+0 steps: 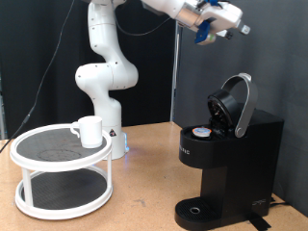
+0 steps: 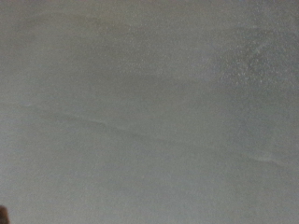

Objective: Make a cup of coffee with the keurig machine

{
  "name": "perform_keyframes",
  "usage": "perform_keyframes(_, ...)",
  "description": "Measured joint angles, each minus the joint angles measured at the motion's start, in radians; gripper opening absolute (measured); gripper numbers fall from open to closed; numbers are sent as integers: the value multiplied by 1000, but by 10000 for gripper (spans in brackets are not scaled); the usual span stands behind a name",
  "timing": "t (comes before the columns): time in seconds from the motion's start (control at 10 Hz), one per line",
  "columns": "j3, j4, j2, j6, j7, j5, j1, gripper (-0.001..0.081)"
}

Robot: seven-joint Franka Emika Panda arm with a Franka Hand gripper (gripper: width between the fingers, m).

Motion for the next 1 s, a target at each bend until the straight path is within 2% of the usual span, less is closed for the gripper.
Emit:
perform_keyframes(0.4, 123, 57, 57, 98, 137, -105, 7, 734)
perform_keyframes(0.8, 223, 117, 141, 194, 202, -160, 15, 734)
perform_keyframes(1.0, 261, 156, 189, 208, 226, -192, 19, 734)
